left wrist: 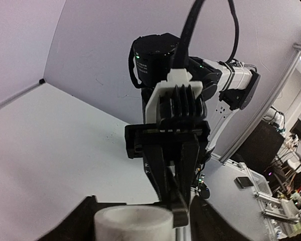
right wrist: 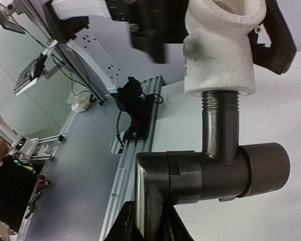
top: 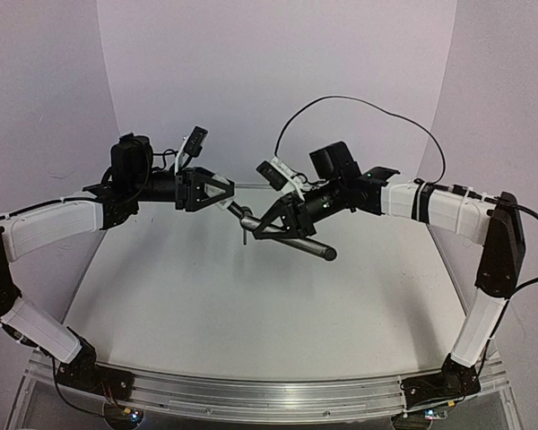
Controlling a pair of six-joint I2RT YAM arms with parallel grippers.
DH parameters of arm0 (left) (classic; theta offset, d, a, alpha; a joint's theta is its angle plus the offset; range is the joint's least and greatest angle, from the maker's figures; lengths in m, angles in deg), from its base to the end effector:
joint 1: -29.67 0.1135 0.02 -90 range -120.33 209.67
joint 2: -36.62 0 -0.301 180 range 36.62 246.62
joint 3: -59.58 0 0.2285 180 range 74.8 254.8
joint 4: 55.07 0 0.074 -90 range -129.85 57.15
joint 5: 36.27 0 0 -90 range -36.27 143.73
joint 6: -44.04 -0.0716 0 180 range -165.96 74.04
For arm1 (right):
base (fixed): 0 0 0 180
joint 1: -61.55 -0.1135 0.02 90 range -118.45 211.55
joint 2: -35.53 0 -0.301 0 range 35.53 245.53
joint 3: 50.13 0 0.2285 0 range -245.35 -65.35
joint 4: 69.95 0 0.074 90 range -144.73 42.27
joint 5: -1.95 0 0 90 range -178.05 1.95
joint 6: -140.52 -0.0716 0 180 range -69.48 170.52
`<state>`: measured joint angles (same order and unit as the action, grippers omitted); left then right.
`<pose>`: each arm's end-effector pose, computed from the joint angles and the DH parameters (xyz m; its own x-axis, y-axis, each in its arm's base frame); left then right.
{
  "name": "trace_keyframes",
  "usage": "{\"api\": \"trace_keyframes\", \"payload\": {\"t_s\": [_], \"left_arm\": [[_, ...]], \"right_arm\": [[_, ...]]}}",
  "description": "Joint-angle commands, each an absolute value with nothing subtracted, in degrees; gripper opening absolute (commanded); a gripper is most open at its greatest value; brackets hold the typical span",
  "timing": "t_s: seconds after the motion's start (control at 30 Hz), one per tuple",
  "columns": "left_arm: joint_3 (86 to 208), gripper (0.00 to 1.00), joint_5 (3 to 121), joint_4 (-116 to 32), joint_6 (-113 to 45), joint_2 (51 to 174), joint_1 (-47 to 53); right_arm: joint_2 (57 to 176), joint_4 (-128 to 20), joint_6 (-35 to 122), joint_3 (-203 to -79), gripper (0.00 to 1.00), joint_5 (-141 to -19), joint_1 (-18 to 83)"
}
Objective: Install the water faucets
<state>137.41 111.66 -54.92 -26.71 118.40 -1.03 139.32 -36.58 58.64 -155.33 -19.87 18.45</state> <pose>0.2413 -0.2138 0.3877 -0.3870 0.0262 -0.9217 0.9218 0.0357 -0.3860 0.2507 0.3256 0.3582 -0.2655 -0.3204 -0.9093 -0.8753 -0.3152 0.3666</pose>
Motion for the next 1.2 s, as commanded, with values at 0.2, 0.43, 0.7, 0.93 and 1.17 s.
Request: {"api": "trace_keyframes", "payload": {"t_s": [0.2,0.43,0.7,0.93,1.17], "left_arm": [[139.3,1.00,103.3,-48.1,-22.8,112.2,-1.9],[137.0,0.98,92.3,-43.4,-12.7,112.2,1.6],[136.2,0.89,98.6,-54.3,12.2,120.4,3.7],[140.7,0.90,93.3,-37.8,17.5,124.5,3.6],[143.6,0.88,98.7,-38.7,22.0,130.0,1.1]], "right_arm": [[133.8,-41.2,70.2,-149.6,0.00,-50.2,16.7],[133.3,-39.9,78.5,-148.7,0.00,-66.1,16.3],[133.5,-43.1,93.6,-146.4,0.00,-92.1,9.6],[134.2,-48.9,101.1,-144.5,0.00,-100.8,6.6],[135.5,-51.3,104.5,-145.6,0.00,-103.5,5.4]]}}
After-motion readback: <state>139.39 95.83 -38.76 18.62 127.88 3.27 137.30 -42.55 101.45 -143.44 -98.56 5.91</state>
